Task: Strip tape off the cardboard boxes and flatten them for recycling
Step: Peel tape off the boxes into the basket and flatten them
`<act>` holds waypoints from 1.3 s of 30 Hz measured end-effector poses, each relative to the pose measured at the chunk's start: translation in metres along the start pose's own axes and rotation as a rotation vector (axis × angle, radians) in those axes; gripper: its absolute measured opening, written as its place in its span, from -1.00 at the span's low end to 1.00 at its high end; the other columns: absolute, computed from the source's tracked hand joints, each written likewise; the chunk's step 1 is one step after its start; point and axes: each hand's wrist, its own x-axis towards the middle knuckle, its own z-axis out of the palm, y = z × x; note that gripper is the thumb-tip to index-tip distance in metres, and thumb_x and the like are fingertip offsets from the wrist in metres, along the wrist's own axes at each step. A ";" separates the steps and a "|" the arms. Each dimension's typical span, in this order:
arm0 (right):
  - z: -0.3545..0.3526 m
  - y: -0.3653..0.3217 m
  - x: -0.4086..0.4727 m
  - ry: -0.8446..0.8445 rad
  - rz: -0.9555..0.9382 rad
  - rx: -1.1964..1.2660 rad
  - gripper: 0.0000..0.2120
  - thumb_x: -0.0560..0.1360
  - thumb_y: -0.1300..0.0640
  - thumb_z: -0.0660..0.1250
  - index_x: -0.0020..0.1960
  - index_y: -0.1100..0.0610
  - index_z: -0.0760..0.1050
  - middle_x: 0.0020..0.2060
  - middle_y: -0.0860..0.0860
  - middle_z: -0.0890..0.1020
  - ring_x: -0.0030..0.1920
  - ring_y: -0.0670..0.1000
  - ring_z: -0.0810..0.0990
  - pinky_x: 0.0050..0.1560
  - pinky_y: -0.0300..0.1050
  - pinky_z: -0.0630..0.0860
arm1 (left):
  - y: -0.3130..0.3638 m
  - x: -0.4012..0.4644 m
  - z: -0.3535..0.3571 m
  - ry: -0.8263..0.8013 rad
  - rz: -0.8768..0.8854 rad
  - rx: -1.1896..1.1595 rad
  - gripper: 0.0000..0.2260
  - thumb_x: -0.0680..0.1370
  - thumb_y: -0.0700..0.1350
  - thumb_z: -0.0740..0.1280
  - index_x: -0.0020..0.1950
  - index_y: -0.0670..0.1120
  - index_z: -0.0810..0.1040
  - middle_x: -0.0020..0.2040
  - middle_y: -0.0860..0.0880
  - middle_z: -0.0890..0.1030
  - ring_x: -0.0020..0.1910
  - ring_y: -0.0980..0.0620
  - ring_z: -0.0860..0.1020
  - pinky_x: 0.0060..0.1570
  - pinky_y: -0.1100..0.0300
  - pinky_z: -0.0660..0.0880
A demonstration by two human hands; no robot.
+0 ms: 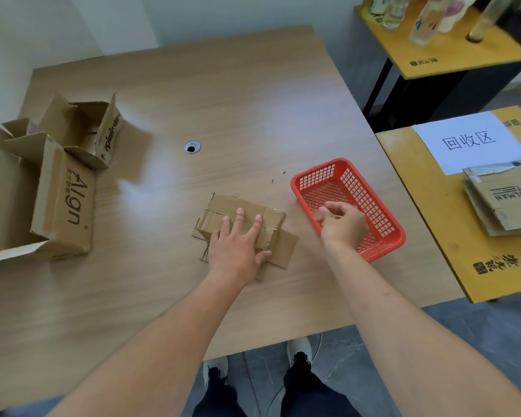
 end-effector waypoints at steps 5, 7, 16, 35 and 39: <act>-0.001 0.011 0.018 -0.009 0.060 -0.210 -0.95 0.48 0.12 0.53 -0.10 -0.02 0.70 -0.04 -0.01 0.73 0.02 0.12 0.67 -0.07 -0.12 0.50 | 0.001 0.000 0.011 0.053 -0.023 -0.046 -0.27 0.58 0.41 0.10 0.64 0.25 -0.14 0.67 -0.01 -0.17 0.64 -0.17 -0.11 0.57 -0.10 0.00; -0.002 0.014 0.023 -0.037 0.070 -0.295 -0.90 0.51 0.14 0.52 0.01 0.04 0.74 0.07 0.08 0.71 0.10 0.18 0.66 0.03 -0.06 0.53 | 0.002 -0.001 0.014 0.071 -0.036 -0.068 -0.28 0.58 0.40 0.11 0.64 0.25 -0.14 0.67 -0.01 -0.18 0.64 -0.16 -0.13 0.59 -0.08 -0.05; 0.004 0.012 0.027 -0.074 -0.193 -0.350 -0.84 0.59 0.14 0.38 0.09 0.01 0.72 0.14 0.05 0.59 0.13 0.15 0.59 0.05 -0.05 0.47 | 0.004 -0.001 0.011 0.059 -0.044 -0.156 -0.28 0.58 0.35 0.18 0.64 0.26 -0.08 0.67 0.04 -0.18 0.65 -0.10 -0.17 0.60 -0.04 -0.13; 0.031 -0.004 -0.015 -0.747 -0.790 -0.243 -0.56 0.38 0.19 0.61 0.25 0.16 0.67 0.24 0.11 0.64 0.26 0.08 0.60 0.35 -0.24 0.38 | -0.030 -0.007 -0.006 0.118 -0.129 -0.216 0.13 0.25 0.60 0.33 0.66 0.08 0.07 0.64 -0.10 0.05 0.61 -0.16 0.04 0.53 -0.12 0.17; 0.032 -0.002 -0.018 -0.718 -0.816 -0.257 -0.65 0.49 0.36 0.48 0.26 0.23 0.65 0.32 0.22 0.60 0.16 0.14 0.69 0.30 -0.38 0.42 | -0.050 -0.002 -0.018 0.054 -0.299 -0.261 0.21 0.19 0.58 0.40 0.65 0.05 -0.01 0.60 -0.11 0.10 0.59 -0.15 0.11 0.47 -0.15 0.17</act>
